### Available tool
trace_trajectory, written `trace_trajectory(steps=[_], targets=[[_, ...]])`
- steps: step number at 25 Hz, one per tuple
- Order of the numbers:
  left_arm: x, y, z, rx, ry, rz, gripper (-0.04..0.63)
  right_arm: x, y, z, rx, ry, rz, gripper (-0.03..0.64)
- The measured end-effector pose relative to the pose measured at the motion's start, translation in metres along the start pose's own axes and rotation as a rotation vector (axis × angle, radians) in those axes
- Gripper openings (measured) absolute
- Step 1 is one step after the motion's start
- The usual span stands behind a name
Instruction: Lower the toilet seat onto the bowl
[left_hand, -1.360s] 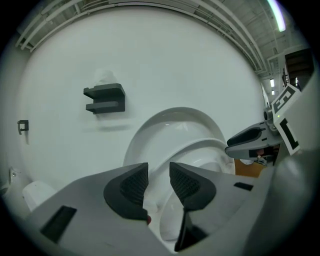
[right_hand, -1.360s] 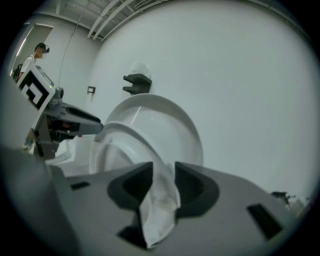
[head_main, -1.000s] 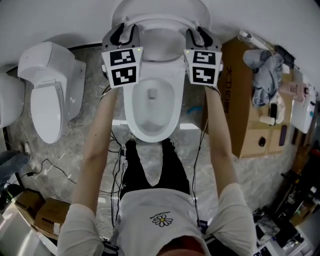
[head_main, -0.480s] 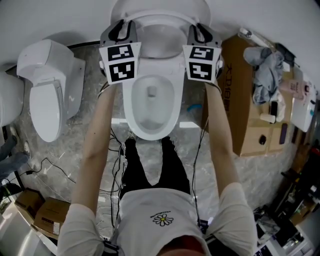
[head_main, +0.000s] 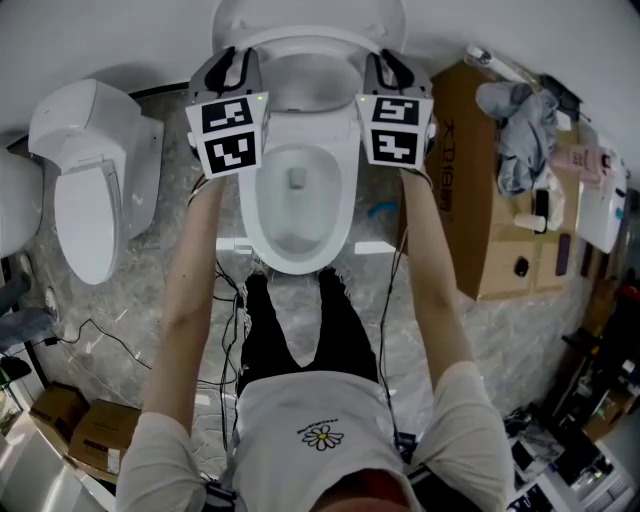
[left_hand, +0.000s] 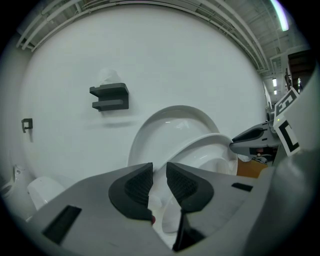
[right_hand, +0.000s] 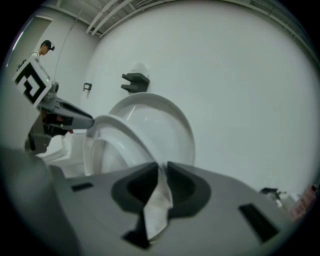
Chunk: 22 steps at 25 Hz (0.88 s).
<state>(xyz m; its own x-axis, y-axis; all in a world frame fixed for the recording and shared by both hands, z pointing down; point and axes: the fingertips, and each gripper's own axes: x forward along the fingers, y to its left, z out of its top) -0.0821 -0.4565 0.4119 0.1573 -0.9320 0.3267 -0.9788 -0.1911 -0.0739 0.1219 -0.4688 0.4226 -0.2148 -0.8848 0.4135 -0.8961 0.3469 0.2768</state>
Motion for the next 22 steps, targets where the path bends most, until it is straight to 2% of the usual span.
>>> trace_trajectory(steps=[11,18,22], targets=[[-0.056,-0.019,-0.021,0.009,0.026,-0.041,0.104,-0.058,0.020,-0.025,0.008,0.031,0.039,0.077],[-0.093,-0.026,-0.040,-0.018,0.026,-0.063,0.110,-0.088,0.037,-0.042,-0.036,0.081,0.029,0.077],[-0.108,-0.037,-0.050,0.008,0.051,-0.075,0.110,-0.105,0.038,-0.056,-0.022,0.096,0.012,0.077]])
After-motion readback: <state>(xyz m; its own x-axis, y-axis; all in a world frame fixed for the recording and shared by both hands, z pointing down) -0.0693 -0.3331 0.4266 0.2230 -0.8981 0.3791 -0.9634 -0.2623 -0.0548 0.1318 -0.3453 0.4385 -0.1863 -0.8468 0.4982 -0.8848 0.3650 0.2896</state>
